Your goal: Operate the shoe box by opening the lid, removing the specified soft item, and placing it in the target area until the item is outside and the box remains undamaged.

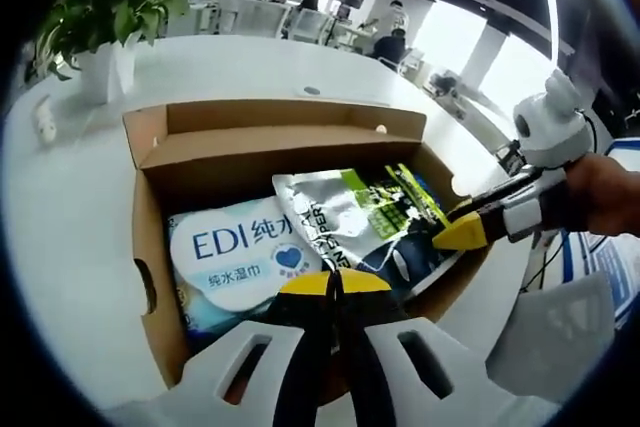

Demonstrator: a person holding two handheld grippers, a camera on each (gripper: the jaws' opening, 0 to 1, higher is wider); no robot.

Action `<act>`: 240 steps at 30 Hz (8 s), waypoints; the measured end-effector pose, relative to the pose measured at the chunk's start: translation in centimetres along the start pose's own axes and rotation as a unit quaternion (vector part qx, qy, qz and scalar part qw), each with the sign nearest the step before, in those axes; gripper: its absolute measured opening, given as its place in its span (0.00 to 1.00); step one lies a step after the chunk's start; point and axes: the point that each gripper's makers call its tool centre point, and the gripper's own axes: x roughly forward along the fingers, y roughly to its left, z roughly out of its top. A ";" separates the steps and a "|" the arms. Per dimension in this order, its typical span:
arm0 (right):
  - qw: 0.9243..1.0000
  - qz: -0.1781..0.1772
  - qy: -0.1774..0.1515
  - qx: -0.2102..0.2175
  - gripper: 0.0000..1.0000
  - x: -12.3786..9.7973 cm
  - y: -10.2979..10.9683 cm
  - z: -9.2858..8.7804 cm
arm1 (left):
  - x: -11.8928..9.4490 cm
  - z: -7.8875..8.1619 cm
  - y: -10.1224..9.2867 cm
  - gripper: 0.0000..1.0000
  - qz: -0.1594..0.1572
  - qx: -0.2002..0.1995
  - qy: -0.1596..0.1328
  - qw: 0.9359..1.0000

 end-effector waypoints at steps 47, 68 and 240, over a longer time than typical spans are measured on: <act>0.995 0.001 -0.098 0.014 0.00 -7.8 -3.4 0.4 | -1.4 4.7 -7.5 0.00 -0.047 0.052 -0.045 0.996; 0.993 -0.036 -0.106 0.041 0.00 -11.7 -10.8 -0.6 | 3.0 6.5 -15.0 0.00 -0.092 0.109 -0.028 0.989; 0.996 -0.055 -0.040 0.050 0.00 -2.6 -21.3 1.9 | 8.1 7.2 -15.3 0.45 -0.072 0.152 0.021 0.986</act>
